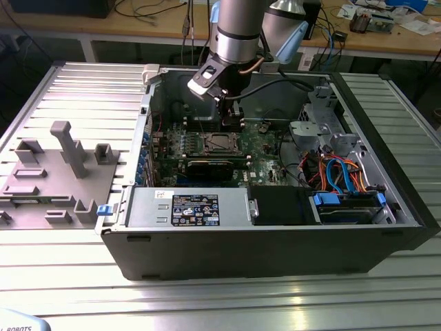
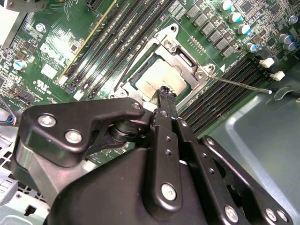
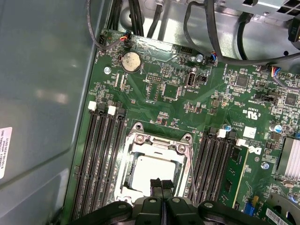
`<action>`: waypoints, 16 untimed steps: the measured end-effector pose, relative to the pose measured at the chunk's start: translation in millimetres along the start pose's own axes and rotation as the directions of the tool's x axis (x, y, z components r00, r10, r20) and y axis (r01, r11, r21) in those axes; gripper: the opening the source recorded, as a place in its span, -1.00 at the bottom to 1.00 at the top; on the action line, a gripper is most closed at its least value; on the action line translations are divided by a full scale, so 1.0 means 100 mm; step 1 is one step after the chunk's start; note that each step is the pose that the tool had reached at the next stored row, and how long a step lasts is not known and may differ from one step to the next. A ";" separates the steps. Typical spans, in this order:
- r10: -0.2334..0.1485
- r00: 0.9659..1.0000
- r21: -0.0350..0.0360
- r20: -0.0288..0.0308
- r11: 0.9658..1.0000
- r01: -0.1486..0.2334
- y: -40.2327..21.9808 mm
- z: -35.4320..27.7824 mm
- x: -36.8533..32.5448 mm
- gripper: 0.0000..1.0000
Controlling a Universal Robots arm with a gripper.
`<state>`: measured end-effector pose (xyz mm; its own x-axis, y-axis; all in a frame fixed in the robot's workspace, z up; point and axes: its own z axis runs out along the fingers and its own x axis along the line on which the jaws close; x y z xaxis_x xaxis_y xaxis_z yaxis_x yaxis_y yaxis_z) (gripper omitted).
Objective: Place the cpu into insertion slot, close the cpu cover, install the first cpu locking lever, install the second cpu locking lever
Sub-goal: 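Install the first cpu locking lever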
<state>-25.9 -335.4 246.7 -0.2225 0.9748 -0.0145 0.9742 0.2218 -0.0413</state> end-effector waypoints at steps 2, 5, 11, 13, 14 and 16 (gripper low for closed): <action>-0.006 1.000 0.000 0.000 1.000 0.006 0.000 0.003 0.000 -0.79; -0.007 1.000 0.000 0.000 1.000 0.007 0.000 0.004 0.000 -0.79; -0.013 1.000 0.000 0.000 1.000 0.013 0.000 0.011 0.000 -0.79; -0.016 1.000 0.000 0.001 1.000 0.016 0.001 0.014 0.000 -0.79; -0.017 1.000 0.000 0.001 1.000 0.017 0.001 0.014 0.000 -0.79; -0.022 1.000 0.000 0.001 1.000 0.022 0.001 0.035 0.000 -0.79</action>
<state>-26.0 -335.4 243.2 -0.2438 0.9697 -0.0145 0.9691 0.2430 -0.0413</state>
